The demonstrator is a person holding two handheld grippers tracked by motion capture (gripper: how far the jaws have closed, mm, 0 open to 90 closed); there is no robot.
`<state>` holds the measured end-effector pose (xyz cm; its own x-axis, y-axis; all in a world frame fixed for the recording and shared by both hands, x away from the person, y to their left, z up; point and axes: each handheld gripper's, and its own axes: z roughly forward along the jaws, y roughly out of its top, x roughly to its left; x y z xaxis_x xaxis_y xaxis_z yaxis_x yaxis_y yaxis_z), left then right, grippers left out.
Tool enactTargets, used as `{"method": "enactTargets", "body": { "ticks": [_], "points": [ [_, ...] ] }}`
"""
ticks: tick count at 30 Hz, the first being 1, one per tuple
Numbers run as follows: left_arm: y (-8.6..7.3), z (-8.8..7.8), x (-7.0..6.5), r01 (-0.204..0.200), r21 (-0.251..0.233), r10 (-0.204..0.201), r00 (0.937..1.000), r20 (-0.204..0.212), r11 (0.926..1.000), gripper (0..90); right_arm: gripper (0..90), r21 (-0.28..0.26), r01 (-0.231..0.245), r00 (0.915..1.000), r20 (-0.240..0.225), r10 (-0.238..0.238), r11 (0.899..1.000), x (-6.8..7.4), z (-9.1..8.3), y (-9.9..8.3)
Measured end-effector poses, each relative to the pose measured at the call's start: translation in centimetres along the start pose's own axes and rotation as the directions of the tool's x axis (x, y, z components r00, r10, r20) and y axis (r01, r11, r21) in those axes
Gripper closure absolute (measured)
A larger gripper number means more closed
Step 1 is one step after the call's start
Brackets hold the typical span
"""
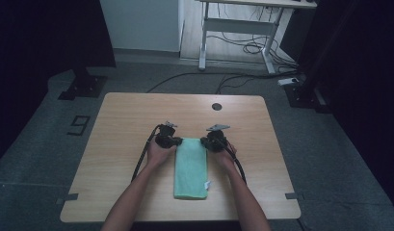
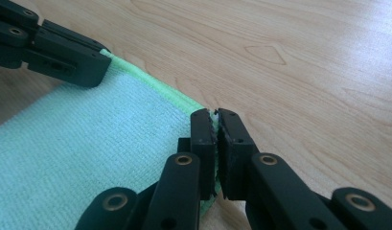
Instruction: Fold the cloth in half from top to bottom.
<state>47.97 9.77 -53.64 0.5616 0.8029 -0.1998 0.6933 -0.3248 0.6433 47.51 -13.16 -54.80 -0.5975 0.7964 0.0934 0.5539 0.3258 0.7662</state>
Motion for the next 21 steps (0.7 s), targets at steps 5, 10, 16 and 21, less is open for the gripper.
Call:
{"method": "enactTargets", "body": {
  "ticks": [5,10,16,21],
  "points": [
    [0.2,-0.7,-0.3,-0.022,-0.020,0.022,0.9997,0.007,0.9996,86.6,85.9,-0.011,0.012,0.9996,-0.026,-0.012,1.000,-0.2,-0.7,0.0],
    [0.6,-1.8,-0.6,-0.044,-0.056,0.044,0.9990,0.005,0.9975,86.7,86.0,-0.060,0.020,0.9991,-0.037,-0.022,0.998,-0.1,-1.9,0.6],
    [1.2,-3.5,-1.1,-0.081,-0.100,0.081,0.9967,0.002,0.9917,86.6,86.0,-0.099,0.043,0.9985,-0.028,-0.046,0.994,0.2,-3.0,1.2],
    [1.8,-4.5,-1.4,-0.094,-0.126,0.094,0.9955,-0.003,0.9876,86.7,86.0,-0.136,0.051,0.9983,-0.020,-0.055,0.989,0.4,-4.0,1.9]
  ]
}}
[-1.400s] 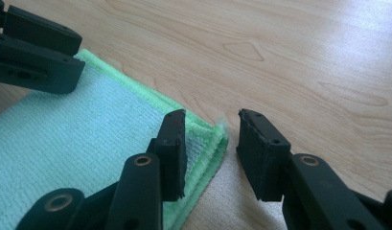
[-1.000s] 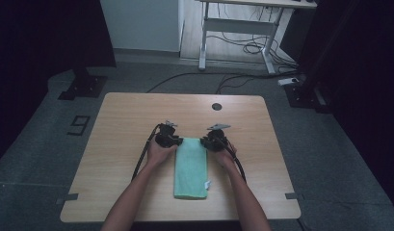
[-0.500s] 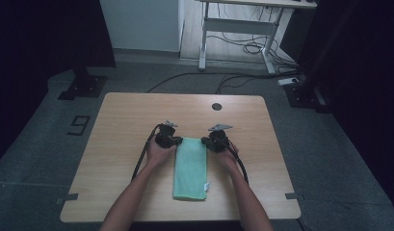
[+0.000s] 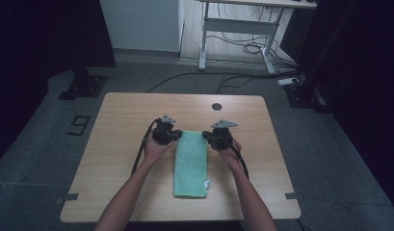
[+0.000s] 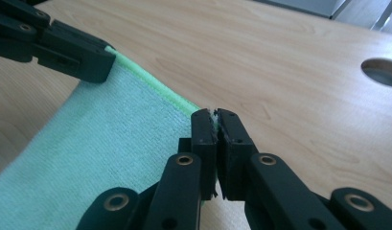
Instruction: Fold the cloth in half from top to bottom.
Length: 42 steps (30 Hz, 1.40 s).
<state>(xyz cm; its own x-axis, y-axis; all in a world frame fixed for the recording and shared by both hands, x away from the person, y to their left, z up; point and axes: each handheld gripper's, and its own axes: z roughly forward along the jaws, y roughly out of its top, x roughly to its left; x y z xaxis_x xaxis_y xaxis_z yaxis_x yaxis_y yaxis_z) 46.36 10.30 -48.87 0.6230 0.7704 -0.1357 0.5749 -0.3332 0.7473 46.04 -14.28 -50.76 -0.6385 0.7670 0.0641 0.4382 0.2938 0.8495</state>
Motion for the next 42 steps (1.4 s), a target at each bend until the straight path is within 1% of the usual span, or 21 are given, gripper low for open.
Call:
{"method": "enactTargets", "body": {
  "ticks": [3,6,10,14,18,19,22,24,26,29,33,36,37,39,40,42],
  "points": [
    [0.2,-0.4,-0.1,-0.008,-0.012,0.008,1.0000,-0.004,0.9999,86.7,86.0,-0.018,0.011,0.9999,0.004,-0.011,1.000,0.2,-0.5,0.6],
    [0.0,-0.8,-0.1,-0.017,-0.028,0.017,0.9999,0.001,0.9995,86.6,86.1,-0.034,0.027,0.9996,0.003,-0.027,0.999,0.4,-0.9,0.8],
    [-0.5,-1.3,-0.4,-0.034,-0.039,0.034,0.9994,0.005,0.9987,86.5,86.0,-0.041,0.048,0.9988,-0.002,-0.048,0.998,0.9,-1.3,0.6],
    [-0.9,-1.8,-0.6,-0.043,-0.052,0.044,0.9989,0.018,0.9977,86.3,86.0,-0.057,0.054,0.9985,-0.010,-0.054,0.997,1.3,-1.9,0.3],
    [-1.4,-2.2,-0.8,-0.050,-0.064,0.052,0.9983,0.026,0.9967,86.1,86.0,-0.059,0.063,0.9978,-0.017,-0.064,0.996,1.8,-2.4,0.2],
    [-1.5,-2.3,-0.8,-0.054,-0.069,0.056,0.9980,0.029,0.9961,86.0,86.0,-0.070,0.072,0.9972,-0.018,-0.073,0.995,1.9,-2.5,0.1],
    [-1.9,-2.6,-1.1,-0.065,-0.078,0.068,0.9970,0.037,0.9948,86.0,85.9,-0.072,0.089,0.9957,-0.020,-0.090,0.993,2.4,-3.1,-0.2],
    [-2.1,-2.7,-1.3,-0.076,-0.083,0.079,0.9961,0.039,0.9936,85.9,85.9,-0.074,0.094,0.9952,-0.023,-0.096,0.993,2.6,-3.3,-0.6],
    [-2.3,-2.6,-1.4,-0.077,-0.079,0.080,0.9961,0.037,0.9938,85.9,85.9,-0.076,0.096,0.9948,-0.025,-0.098,0.992,2.7,-3.5,-0.9],
    [-2.3,-2.1,-1.5,-0.082,-0.067,0.084,0.9960,0.028,0.9943,86.2,85.9,-0.059,0.103,0.9944,-0.016,-0.104,0.993,2.7,-3.3,-1.1],
    [-1.9,-1.7,-1.1,-0.086,-0.056,0.087,0.9960,0.020,0.9947,86.9,86.0,-0.054,0.105,0.9944,-0.011,-0.105,0.993,2.5,-3.0,-0.8],
    [-0.8,-1.5,-0.8,-0.084,-0.060,0.085,0.9963,0.010,0.9946,87.3,86.1,-0.054,0.100,0.9949,-0.005,-0.100,0.994,2.0,-2.8,0.0],
    [-0.3,-1.6,-0.7,-0.085,-0.069,0.086,0.9963,0.005,0.9940,87.3,86.2,-0.055,0.101,0.9948,0.001,-0.102,0.993,1.8,-2.7,0.4],
    [0.8,-2.2,-0.6,-0.087,-0.111,0.087,0.9962,-0.004,0.9900,87.4,86.3,-0.068,0.092,0.9957,0.010,-0.092,0.993,1.4,-2.8,1.4],
    [1.0,-2.5,-0.7,-0.088,-0.127,0.088,0.9961,-0.006,0.9880,87.4,86.4,-0.092,0.081,0.9967,0.011,-0.080,0.992,1.2,-3.1,2.0],
    [1.1,-3.1,-1.1,-0.109,-0.154,0.109,0.9940,-0.006,0.9820,87.4,86.5,-0.139,0.061,0.9981,0.002,-0.062,0.988,1.1,-3.9,2.4]
  ]
}}
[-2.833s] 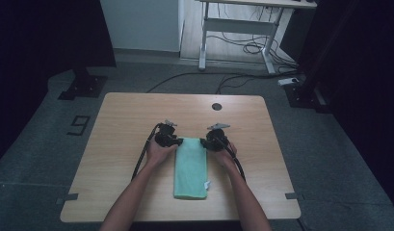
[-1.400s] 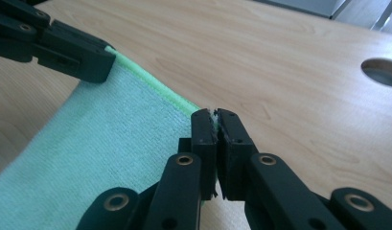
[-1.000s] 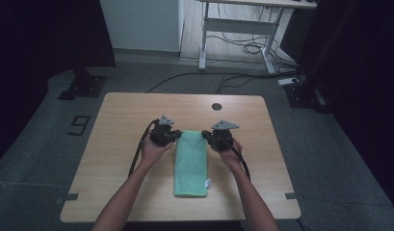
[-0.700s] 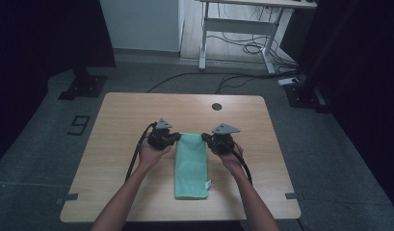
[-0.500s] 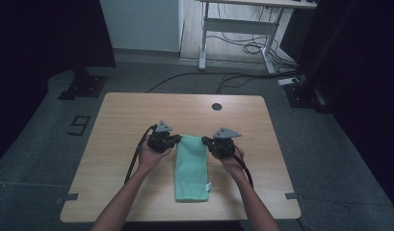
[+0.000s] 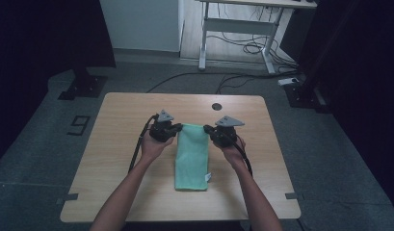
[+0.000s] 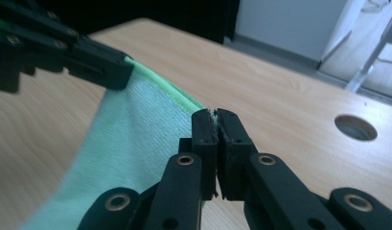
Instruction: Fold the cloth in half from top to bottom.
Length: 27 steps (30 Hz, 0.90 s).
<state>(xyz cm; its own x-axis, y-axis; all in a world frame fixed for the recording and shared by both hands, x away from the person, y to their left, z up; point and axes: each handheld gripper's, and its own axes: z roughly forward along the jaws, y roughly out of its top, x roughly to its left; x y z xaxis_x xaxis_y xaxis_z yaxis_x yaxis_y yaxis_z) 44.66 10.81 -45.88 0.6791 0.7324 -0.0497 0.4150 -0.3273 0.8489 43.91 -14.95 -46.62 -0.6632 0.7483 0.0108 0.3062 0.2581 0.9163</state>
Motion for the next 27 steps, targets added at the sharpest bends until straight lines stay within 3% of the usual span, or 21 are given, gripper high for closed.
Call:
{"method": "enactTargets", "body": {
  "ticks": [2,4,9,17,27],
  "points": [
    [-0.6,-0.4,-0.4,-0.024,-0.010,0.024,0.9997,0.006,0.9997,87.4,86.5,-0.020,0.010,0.9998,-0.019,-0.011,1.000,0.4,-0.7,-0.2],
    [-1.4,-0.7,-0.8,-0.021,-0.015,0.022,0.9994,0.025,0.9997,87.4,86.5,-0.030,0.026,0.9992,-0.031,-0.027,0.999,0.8,-1.2,-1.1],
    [-2.8,-0.8,-2.0,-0.030,-0.009,0.030,0.9989,0.036,0.9995,87.4,86.5,-0.009,0.016,0.9992,-0.036,-0.016,1.000,1.5,-1.7,-3.0],
    [-3.0,-1.9,-2.9,-0.064,-0.002,0.064,0.9972,0.039,0.9979,87.3,86.5,0.003,0.020,0.9987,-0.048,-0.019,1.000,1.9,-2.3,-3.2],
    [-4.0,-2.6,-3.4,-0.047,0.003,0.047,0.9976,0.050,0.9989,87.2,86.5,0.016,0.019,0.9967,-0.080,-0.018,1.000,2.6,-2.8,-4.0]
  ]
}}
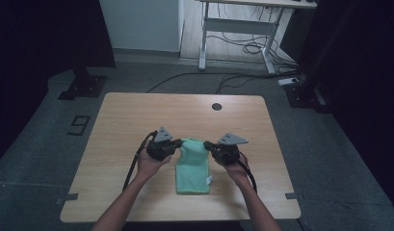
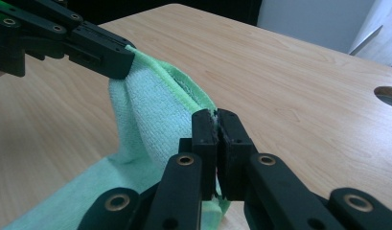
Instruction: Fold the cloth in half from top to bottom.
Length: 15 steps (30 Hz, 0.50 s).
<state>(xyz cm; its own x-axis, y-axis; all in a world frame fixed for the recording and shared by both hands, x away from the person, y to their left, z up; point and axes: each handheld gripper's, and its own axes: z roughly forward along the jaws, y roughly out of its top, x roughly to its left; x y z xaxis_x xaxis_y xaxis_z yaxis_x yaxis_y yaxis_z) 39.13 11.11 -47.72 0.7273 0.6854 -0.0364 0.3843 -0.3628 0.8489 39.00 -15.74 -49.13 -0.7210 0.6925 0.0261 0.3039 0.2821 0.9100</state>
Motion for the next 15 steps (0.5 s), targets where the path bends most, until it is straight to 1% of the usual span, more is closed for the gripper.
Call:
{"method": "enactTargets", "body": {
  "ticks": [2,10,13,15],
  "points": [
    [-0.1,-0.2,-0.2,-0.007,0.001,0.007,1.0000,0.001,1.0000,87.1,86.4,-0.003,0.001,1.0000,-0.003,-0.001,1.000,0.2,-0.2,-0.1],
    [-0.7,-1.0,-0.9,-0.012,0.005,0.012,0.9998,0.014,0.9999,86.9,86.4,-0.004,0.007,0.9996,-0.027,-0.007,1.000,1.1,-1.1,-0.6],
    [-0.9,-1.3,-1.3,-0.016,0.003,0.016,0.9997,0.020,0.9999,86.8,86.4,-0.005,0.006,0.9994,-0.034,-0.006,1.000,1.4,-1.3,-1.0],
    [-1.1,-1.5,-1.8,-0.027,0.006,0.027,0.9994,0.022,0.9996,86.8,86.3,-0.003,0.007,0.9992,-0.039,-0.007,1.000,1.6,-1.5,-1.3]
  ]
}}
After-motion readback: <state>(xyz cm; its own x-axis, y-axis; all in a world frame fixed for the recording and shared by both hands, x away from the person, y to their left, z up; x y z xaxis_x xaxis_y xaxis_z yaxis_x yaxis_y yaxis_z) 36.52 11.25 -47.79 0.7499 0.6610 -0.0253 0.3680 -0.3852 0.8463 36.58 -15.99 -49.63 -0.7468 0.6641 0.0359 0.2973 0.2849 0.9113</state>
